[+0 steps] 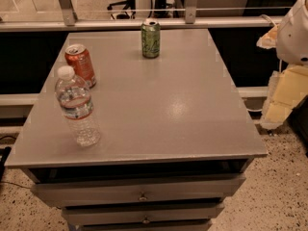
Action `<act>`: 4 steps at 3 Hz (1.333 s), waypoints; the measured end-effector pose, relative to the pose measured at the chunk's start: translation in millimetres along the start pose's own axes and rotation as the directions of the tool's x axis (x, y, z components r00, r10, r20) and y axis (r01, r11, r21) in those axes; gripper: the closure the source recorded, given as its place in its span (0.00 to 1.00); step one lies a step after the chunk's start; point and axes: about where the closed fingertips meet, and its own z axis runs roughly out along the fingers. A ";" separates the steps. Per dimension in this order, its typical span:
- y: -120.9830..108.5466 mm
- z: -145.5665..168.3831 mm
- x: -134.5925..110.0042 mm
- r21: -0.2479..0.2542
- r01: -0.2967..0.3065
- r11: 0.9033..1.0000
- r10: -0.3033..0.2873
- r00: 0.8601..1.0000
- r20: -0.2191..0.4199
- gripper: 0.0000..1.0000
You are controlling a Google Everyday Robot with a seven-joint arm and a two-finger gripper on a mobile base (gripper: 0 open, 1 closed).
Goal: Pick coke can
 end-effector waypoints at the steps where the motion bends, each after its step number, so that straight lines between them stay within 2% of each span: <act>1: 0.0 0.0 -0.1 0.000 0.000 1.000 0.000 1.000 0.000 0.00; 2: -4.6 9.8 -12.9 -0.011 0.006 1.000 -0.006 0.999 0.052 0.00; 3: -13.6 37.3 -47.2 -0.044 0.009 0.999 -0.001 0.983 0.184 0.00; 4: -25.8 69.7 -112.9 -0.072 0.027 0.997 0.002 0.924 0.382 0.00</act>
Offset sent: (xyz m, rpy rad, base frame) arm 0.0241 0.0288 -0.0181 0.1207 0.0101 0.0522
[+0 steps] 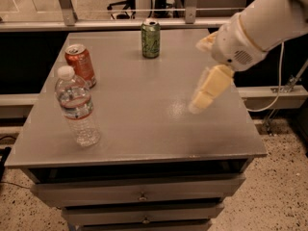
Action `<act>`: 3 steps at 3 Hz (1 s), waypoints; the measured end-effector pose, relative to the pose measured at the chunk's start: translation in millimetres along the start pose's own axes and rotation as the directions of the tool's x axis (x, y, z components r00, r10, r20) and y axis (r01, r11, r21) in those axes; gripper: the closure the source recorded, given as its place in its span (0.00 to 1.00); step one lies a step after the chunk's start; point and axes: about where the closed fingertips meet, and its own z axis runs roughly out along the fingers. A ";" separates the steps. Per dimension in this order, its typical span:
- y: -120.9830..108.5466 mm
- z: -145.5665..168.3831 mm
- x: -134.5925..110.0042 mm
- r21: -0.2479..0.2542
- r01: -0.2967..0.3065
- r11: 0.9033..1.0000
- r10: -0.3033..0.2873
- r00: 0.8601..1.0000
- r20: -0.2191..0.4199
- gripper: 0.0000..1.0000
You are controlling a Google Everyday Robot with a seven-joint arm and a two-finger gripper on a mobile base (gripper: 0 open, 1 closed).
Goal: Pick coke can
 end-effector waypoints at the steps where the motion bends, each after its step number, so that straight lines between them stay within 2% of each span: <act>1: -16.4 27.5 -44.5 0.015 -0.009 1.000 0.007 0.988 0.154 0.00; 3: -16.1 31.7 -50.1 0.011 -0.003 1.000 0.001 0.985 0.173 0.00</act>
Offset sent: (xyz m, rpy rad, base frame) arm 0.0219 0.0369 0.0023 0.1183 -0.0304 0.0129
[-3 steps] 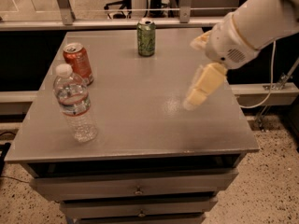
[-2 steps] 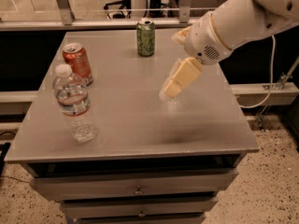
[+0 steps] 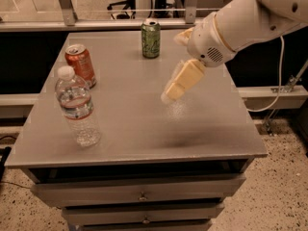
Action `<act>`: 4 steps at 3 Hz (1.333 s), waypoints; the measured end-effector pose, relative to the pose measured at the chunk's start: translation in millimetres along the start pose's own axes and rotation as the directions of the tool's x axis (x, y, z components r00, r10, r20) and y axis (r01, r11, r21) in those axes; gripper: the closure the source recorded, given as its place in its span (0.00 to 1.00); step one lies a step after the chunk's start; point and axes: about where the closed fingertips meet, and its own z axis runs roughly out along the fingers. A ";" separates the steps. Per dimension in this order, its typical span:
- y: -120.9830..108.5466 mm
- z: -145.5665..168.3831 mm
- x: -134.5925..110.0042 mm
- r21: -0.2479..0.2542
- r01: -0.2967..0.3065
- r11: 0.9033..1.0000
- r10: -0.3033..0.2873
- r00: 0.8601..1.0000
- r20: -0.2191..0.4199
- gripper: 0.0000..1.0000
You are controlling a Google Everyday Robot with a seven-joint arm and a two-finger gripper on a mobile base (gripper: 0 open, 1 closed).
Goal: Pick coke can
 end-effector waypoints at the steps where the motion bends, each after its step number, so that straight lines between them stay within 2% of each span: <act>1: -5.5 26.6 -14.4 -0.019 0.012 1.000 -0.011 0.998 0.061 0.00; 2: -17.0 68.0 -42.0 -0.041 0.036 0.999 -0.029 0.987 0.158 0.00; 3: -34.7 123.3 -77.9 -0.056 0.057 0.997 -0.039 0.959 0.281 0.00; 4: -45.0 151.8 -96.4 -0.061 0.056 0.997 -0.031 0.937 0.347 0.00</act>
Offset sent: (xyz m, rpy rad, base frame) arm 0.0800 0.1297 -0.0268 0.2754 -0.0608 0.1403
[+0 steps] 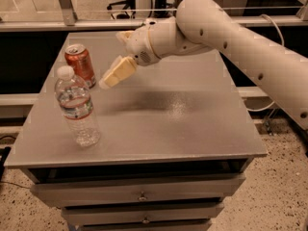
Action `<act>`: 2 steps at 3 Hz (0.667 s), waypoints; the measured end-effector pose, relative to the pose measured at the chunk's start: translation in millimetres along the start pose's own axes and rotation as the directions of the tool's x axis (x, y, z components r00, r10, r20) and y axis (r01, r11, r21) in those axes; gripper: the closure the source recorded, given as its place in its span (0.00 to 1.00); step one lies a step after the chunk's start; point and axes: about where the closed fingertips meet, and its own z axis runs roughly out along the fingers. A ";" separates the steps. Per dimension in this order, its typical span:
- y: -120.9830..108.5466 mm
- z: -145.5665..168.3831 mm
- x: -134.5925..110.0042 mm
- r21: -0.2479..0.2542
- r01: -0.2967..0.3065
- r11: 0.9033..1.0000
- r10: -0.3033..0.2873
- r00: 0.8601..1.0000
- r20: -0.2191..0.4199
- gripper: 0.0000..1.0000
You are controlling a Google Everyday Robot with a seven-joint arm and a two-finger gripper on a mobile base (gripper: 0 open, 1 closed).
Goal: Pick coke can
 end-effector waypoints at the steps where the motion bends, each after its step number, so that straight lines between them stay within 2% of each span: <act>1: -4.5 30.7 -9.3 -0.019 -0.018 1.000 0.019 0.997 0.072 0.00; 2: -2.1 70.1 -19.9 -0.056 -0.035 0.998 0.042 0.989 0.140 0.00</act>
Offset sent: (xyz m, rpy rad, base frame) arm 0.0223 0.0921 -0.0152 0.1973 0.0515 0.0727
